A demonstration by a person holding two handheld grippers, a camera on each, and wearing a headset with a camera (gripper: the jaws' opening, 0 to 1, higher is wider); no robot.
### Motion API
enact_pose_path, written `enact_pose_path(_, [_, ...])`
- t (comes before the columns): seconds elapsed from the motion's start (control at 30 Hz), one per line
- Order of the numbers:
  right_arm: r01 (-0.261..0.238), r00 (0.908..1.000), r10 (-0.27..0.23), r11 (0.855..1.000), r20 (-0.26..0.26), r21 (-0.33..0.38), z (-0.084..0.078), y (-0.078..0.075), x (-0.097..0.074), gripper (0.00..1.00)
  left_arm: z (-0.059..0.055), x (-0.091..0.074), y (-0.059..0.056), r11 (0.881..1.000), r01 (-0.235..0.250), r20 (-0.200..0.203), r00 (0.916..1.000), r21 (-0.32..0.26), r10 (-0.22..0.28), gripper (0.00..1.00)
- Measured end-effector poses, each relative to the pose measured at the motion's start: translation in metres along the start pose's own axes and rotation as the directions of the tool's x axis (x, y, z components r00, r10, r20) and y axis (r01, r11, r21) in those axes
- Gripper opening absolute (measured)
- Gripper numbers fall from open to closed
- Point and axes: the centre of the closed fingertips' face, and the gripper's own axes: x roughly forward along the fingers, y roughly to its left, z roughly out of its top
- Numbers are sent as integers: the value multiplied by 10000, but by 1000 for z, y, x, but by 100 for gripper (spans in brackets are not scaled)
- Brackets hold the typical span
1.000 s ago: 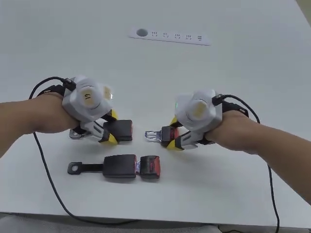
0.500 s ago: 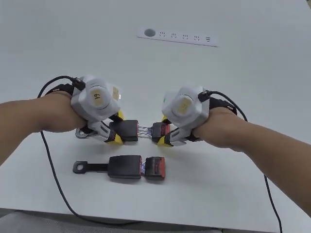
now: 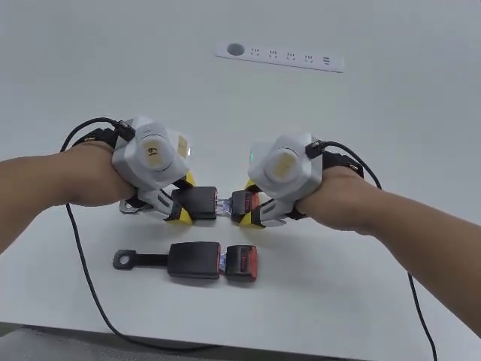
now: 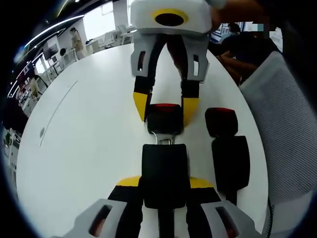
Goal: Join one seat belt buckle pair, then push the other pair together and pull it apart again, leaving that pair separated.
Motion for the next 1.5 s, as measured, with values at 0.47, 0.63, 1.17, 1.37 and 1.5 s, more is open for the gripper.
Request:
enact_pose_path(0.47, [33, 10000, -34, 9999, -53, -132, 4, -2, 3, 30, 2, 0, 0, 10000, 22, 155, 9999, -32, -21, 32])
enact_pose_path(0.63, [39, 10000, -38, 9999, 62, -147, 10, 1, 8, 29, 2, 0, 1, 10000, 6, 119, 9999, -24, -6, 32])
enact_pose_path(1.17, [107, 9999, -107, 9998, 6, -152, 12, -3, 9, 29, 3, 1, 2, 10000, 42, 55, 10000, 77, -42, 33])
enact_pose_path(1.37, [123, 9999, -124, 9998, -48, -157, 13, -2, 8, 30, 2, 1, 2, 9999, 58, -38, 10000, 101, -58, 33])
enact_pose_path(1.5, [191, 9997, -192, 9998, -116, -81, 11, -1, 7, 30, 2, 0, 2, 9999, 74, 32, 10000, 102, -74, 33])
